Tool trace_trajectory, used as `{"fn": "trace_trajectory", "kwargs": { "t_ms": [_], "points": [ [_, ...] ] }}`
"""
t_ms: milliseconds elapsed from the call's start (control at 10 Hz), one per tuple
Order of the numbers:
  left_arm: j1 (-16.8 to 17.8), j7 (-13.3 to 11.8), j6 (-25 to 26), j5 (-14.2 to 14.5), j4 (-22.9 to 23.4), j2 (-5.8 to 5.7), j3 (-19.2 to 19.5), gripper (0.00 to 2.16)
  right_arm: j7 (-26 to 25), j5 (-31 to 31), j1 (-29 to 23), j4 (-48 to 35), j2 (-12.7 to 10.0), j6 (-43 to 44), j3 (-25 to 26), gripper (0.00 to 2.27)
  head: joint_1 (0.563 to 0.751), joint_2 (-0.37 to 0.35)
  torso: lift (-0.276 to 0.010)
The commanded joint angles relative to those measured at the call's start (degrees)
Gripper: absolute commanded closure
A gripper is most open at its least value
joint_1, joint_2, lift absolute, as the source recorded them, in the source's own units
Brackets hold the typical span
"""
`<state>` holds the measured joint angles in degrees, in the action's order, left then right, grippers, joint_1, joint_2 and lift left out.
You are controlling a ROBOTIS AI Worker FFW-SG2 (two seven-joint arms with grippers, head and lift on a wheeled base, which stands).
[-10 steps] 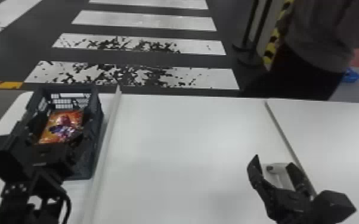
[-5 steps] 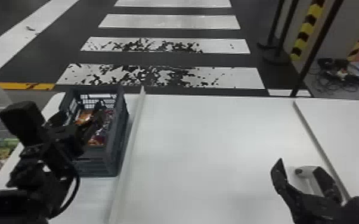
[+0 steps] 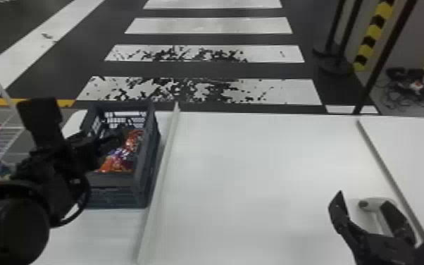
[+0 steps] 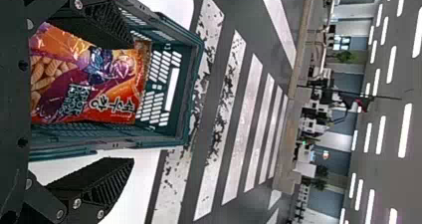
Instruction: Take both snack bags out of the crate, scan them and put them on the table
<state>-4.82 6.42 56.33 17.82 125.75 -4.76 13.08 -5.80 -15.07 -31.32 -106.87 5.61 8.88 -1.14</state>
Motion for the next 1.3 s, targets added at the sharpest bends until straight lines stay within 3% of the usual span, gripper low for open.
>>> {"fn": "trace_trajectory", "kwargs": {
  "t_ms": [0,300,600,800,1000,1200],
  "points": [
    [3.59,0.17,6.91,0.20,-2.00,-1.66,0.54,0.20,0.00,0.22,0.03,0.00,0.02,-0.06,-0.09,0.12,0.695,0.068,-0.095],
    [7.37,-0.01,6.91,0.20,-9.30,-2.62,0.63,0.20,0.00,0.31,-0.32,0.00,0.19,-0.06,-0.09,0.12,0.695,0.086,-0.095],
    [14.22,-0.45,6.21,0.90,-19.05,-5.09,0.02,0.20,0.00,0.48,-0.85,0.00,0.28,-0.06,-0.09,0.12,0.695,0.099,-0.095],
    [17.91,-0.53,6.03,0.55,-23.89,-5.96,-0.51,0.20,0.00,0.57,-1.20,0.00,0.28,-0.06,0.09,0.12,0.695,0.108,-0.095],
    [20.11,-1.32,5.33,-1.65,-28.28,-7.28,-2.88,0.20,0.00,0.66,-1.20,0.00,0.37,-0.06,0.17,0.12,0.695,0.114,-0.095],
    [20.73,-2.12,4.63,-2.35,-31.09,-7.37,-3.59,0.20,0.00,0.48,-0.94,0.44,0.72,0.12,0.17,0.12,0.695,0.114,-0.095]
  ]
}}
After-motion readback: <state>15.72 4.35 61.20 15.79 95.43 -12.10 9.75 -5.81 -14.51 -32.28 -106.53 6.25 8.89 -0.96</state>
